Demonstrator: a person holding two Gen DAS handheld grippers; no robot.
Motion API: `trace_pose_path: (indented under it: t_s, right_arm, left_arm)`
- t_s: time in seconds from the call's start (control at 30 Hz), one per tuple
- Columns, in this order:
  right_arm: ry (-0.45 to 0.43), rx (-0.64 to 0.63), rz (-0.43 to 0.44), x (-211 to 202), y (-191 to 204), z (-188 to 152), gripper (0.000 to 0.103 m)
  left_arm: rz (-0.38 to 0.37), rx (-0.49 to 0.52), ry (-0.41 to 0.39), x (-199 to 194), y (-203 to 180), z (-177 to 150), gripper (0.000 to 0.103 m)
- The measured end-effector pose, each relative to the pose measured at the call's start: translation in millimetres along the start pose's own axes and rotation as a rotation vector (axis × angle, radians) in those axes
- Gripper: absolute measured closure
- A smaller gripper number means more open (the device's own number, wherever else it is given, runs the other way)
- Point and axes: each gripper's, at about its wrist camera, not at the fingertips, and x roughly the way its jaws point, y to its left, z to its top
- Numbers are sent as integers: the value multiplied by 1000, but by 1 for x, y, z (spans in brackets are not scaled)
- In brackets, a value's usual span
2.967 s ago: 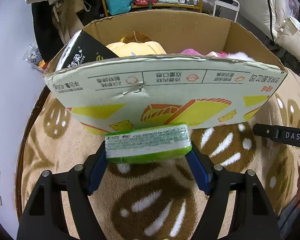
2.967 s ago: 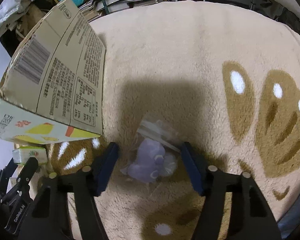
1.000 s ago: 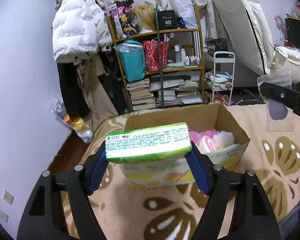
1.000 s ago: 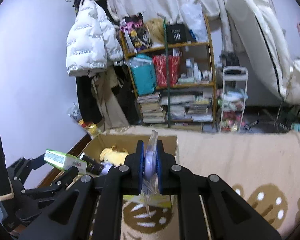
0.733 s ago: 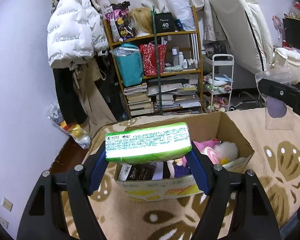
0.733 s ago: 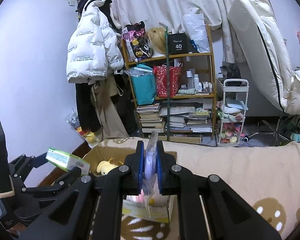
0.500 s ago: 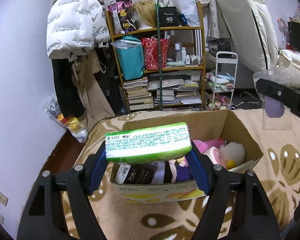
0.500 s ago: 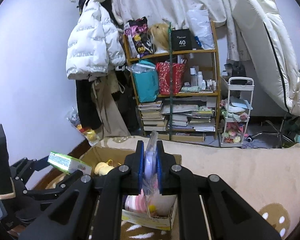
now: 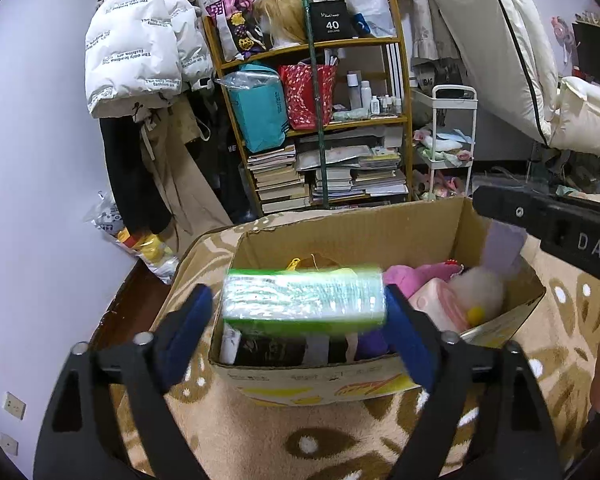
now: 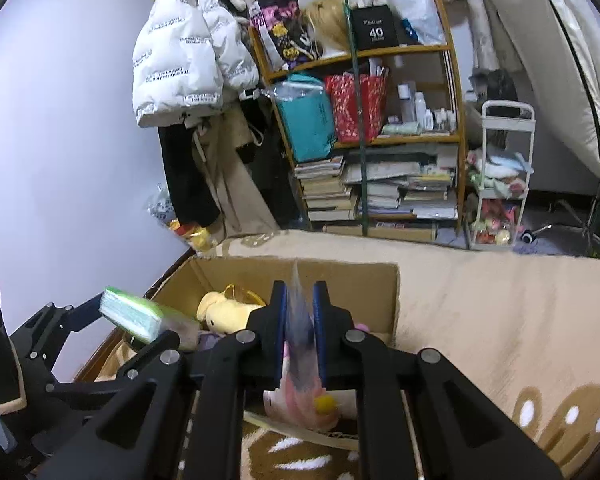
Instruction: Organize soft objects
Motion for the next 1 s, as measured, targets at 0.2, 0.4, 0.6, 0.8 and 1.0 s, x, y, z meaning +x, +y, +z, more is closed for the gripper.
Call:
trace_pose_path:
  t_s: [0.2, 0.4, 0.6, 0.8, 1.0]
  right_arm:
    - [16, 5, -7, -3, -1, -4, 71]
    - [-24, -25, -31, -24, -2, 1, 46]
    - [-53, -81, -60, -48, 3, 6, 27]
    - [-111, -52, -72, -80, 1, 9, 0]
    - [-88, -67, -88, -105, 7, 5, 0]
  left_arm:
    - [10, -15, -1, -7, 3, -1, 14]
    - [29, -29, -3, -22, 5, -4, 10]
    - [54, -23, -22, -45, 4, -6, 8]
    - [71, -44, -32, -72, 12, -9, 4]
    - [74, -87, -36, -96, 25, -13, 3]
